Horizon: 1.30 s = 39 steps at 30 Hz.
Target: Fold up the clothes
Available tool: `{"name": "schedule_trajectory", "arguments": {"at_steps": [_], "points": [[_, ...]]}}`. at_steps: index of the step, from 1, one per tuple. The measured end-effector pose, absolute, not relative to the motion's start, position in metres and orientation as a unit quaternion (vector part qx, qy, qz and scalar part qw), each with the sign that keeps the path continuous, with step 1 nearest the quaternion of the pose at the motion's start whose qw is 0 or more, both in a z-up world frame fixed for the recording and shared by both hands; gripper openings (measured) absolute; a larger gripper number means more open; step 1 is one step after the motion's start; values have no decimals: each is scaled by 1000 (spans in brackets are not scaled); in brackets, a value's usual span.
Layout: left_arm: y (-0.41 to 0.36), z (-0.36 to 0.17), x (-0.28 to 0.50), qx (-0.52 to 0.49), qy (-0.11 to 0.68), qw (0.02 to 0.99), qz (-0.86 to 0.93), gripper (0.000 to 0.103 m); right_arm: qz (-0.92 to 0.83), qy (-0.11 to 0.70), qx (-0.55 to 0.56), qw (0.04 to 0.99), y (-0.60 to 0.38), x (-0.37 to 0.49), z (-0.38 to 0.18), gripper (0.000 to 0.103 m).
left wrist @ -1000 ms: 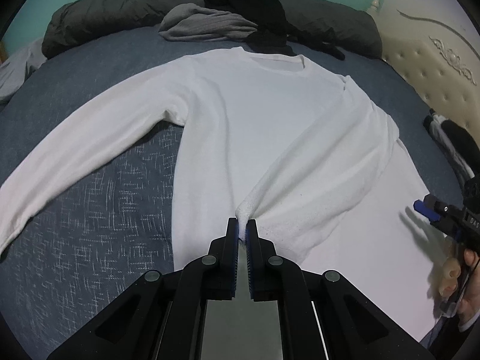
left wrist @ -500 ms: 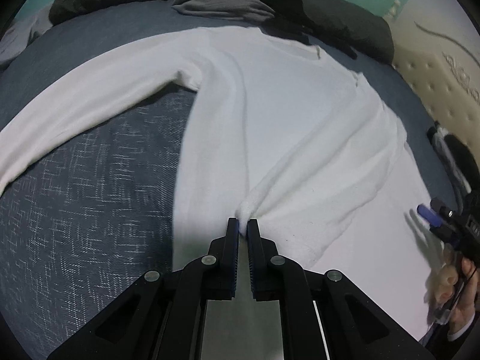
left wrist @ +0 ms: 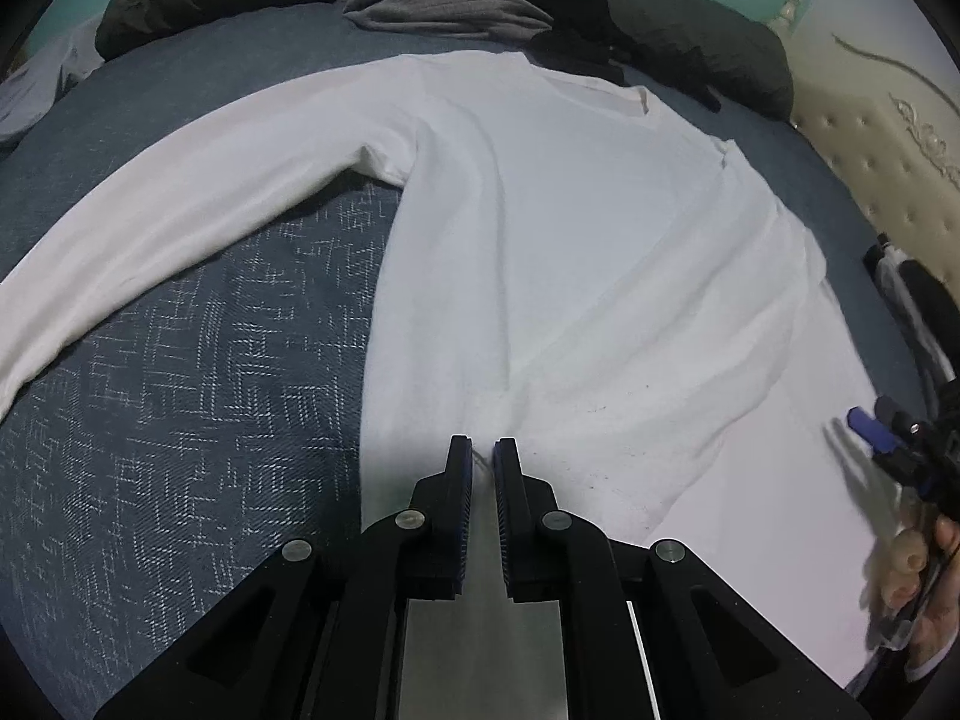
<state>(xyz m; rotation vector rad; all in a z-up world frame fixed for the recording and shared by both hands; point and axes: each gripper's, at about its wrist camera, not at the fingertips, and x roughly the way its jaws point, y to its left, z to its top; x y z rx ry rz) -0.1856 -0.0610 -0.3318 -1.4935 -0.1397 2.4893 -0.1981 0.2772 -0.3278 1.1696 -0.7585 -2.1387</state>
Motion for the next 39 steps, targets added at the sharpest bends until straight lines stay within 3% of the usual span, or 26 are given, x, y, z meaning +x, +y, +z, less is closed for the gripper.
{"name": "schedule_trajectory", "arguments": {"at_steps": [26,29,33,39], "points": [[-84,-301,-180,-486,-61,75,869,3,-789,-317,436,295,283,-200,-327,50],[-71,-299,-167,-495,-65,107,860,5,-787,-319,436,297,282,-199,-327,50],[-40,-313,-155,-517,-51,142,843,20,-789,-321,433,296,283,-197,-325,50],[-21,-332,-157,-528,-46,145,836,22,-787,-332,430,291,288,-198,-326,50]]}}
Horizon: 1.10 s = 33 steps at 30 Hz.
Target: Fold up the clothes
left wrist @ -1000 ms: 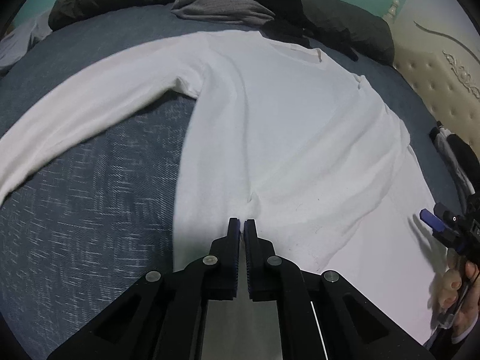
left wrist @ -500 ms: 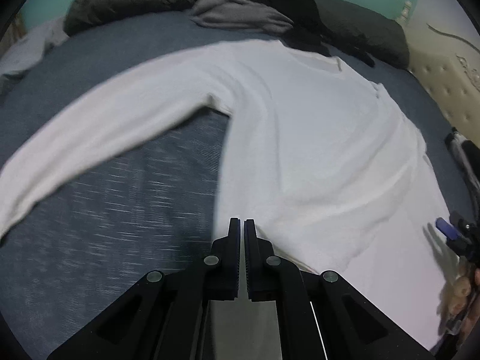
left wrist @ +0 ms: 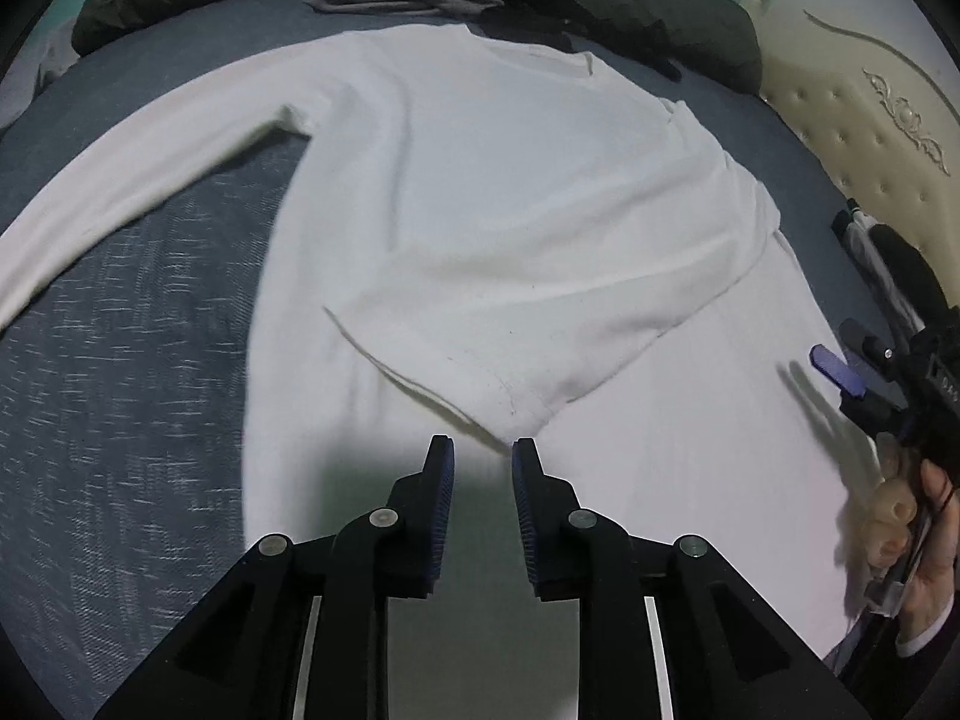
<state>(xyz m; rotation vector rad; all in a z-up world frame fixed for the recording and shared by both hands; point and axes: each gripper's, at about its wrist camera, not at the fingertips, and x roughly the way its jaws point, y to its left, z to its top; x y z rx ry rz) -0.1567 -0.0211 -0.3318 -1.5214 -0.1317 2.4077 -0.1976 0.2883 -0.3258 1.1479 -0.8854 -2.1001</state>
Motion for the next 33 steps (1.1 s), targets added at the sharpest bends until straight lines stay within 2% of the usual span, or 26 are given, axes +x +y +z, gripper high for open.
{"name": "schedule_trajectory", "arguments": {"at_steps": [5,6,7,8,17,27,33], "points": [[-16,-338,-165,-528,-38,142,836,21,-785,-334,431,292,288,-199,-326,50],[-16,-338,-165,-527,-37,144,837,17,-785,-334,432,293,288,-200,-326,50],[-17,-336,-166,-527,-38,145,836,4,-785,-334,432,293,288,-200,-326,50],[-18,-334,-166,-527,-38,147,836,2,-785,-334,431,294,288,-200,-326,50],[-36,-298,-174,-519,-86,164,835,2,-785,-335,432,292,288,-199,-327,50],[-56,-340,-192,-571,-182,166,784,2,-783,-339,434,290,291,-200,-330,50],[-55,-339,-180,-581,-211,192,762,2,-782,-339,434,292,290,-200,-329,50]]}}
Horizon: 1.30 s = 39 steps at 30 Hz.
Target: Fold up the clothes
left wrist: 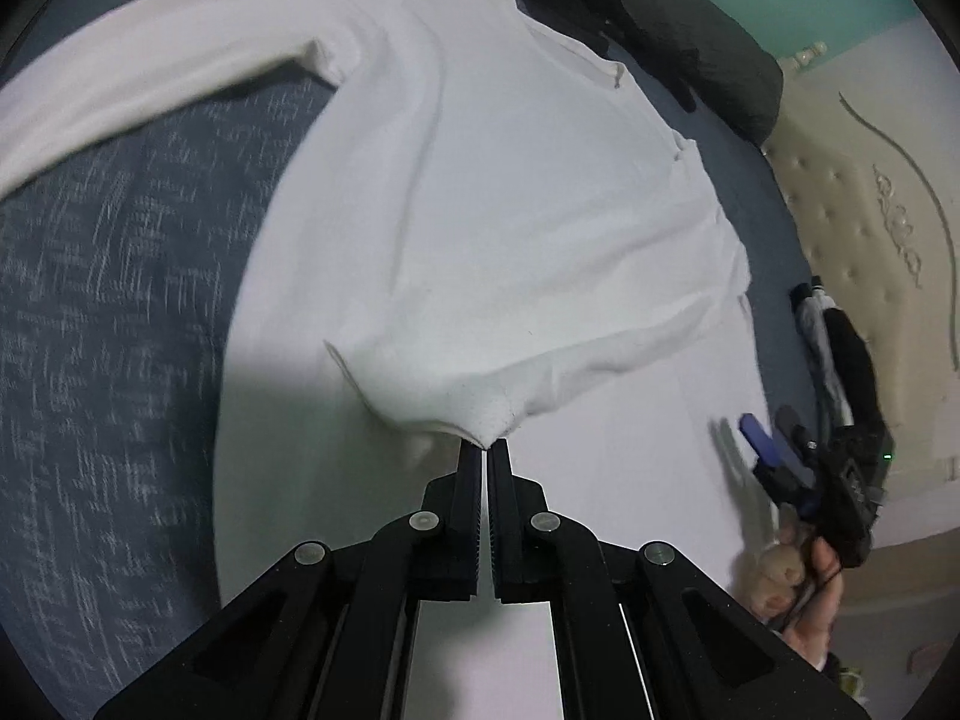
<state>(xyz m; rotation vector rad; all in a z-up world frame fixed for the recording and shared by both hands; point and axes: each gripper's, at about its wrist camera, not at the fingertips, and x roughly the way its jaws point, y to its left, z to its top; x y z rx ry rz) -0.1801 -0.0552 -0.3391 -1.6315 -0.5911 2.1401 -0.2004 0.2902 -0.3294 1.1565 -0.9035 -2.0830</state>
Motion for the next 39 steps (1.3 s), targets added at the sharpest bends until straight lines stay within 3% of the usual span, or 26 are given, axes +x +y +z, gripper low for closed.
{"name": "schedule_trajectory", "arguments": {"at_steps": [6,11,18,23,30,32,34,39], "points": [[-46,-331,-177,-594,-237,215,738,2,-782,-341,433,291,291,-200,-329,50],[-41,-353,-168,-620,-185,184,740,2,-783,-339,433,292,289,-200,-327,50],[-50,-346,-160,-590,-183,170,768,3,-783,-342,432,289,291,-201,-328,50],[-63,-338,-176,-562,-162,128,801,13,-783,-337,433,293,287,-201,-328,50],[-33,-356,-188,-561,-77,142,812,13,-784,-340,432,290,290,-201,-329,50],[-29,-358,-188,-558,-64,144,815,12,-783,-341,433,290,290,-202,-330,50],[-27,-357,-187,-553,-60,146,818,4,-782,-340,433,291,290,-202,-330,50],[-35,-339,-184,-524,-58,133,839,3,-782,-339,432,294,288,-204,-328,50]]}}
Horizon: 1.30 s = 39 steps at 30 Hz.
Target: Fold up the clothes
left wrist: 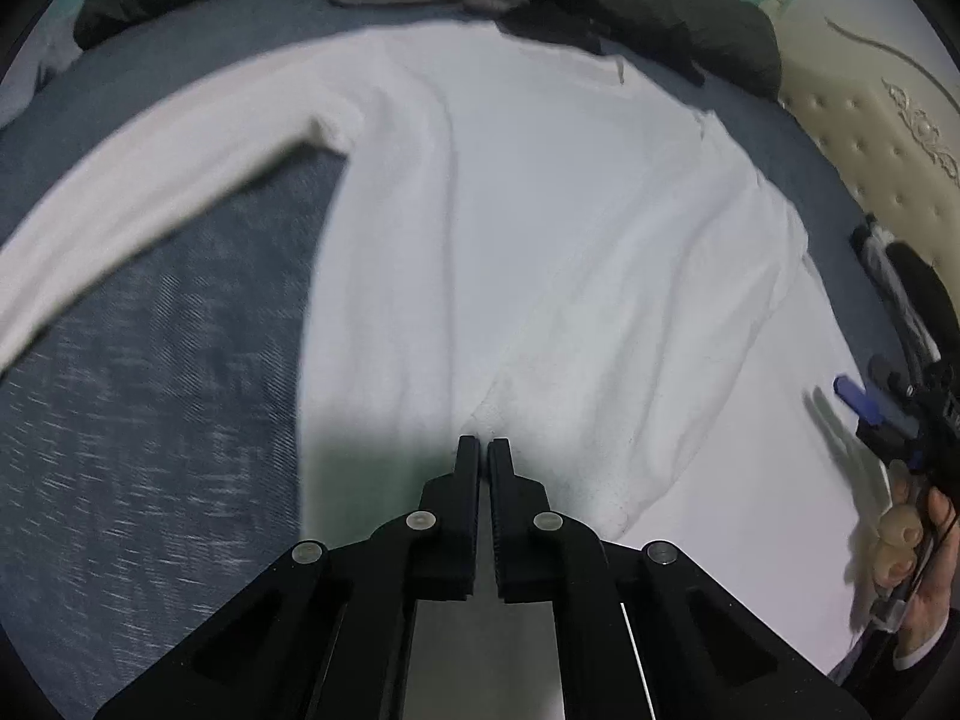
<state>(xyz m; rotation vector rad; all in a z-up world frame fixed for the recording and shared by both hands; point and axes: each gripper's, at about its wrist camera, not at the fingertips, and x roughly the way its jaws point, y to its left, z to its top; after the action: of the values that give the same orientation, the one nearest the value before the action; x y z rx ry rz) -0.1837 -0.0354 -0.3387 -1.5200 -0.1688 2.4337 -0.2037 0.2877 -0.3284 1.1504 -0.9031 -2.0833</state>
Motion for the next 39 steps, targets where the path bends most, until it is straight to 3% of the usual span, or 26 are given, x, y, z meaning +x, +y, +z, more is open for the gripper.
{"name": "schedule_trajectory", "arguments": {"at_steps": [6,15,26,32,34,39], "points": [[-56,-321,-194,-501,-73,106,856,3,-782,-339,434,292,288,-203,-330,50],[-63,-352,-205,-526,-93,94,840,3,-784,-335,436,289,289,-203,-332,50],[-59,-327,-178,-471,-104,92,871,7,-800,-318,428,276,294,-205,-323,50],[-32,-343,-183,-477,-99,131,863,7,-831,-280,422,231,320,-214,-300,50],[-27,-348,-187,-479,-102,137,861,7,-846,-243,423,217,329,-224,-287,56],[-26,-363,-187,-499,-93,147,849,7,-866,-154,441,179,351,-262,-270,56]]}}
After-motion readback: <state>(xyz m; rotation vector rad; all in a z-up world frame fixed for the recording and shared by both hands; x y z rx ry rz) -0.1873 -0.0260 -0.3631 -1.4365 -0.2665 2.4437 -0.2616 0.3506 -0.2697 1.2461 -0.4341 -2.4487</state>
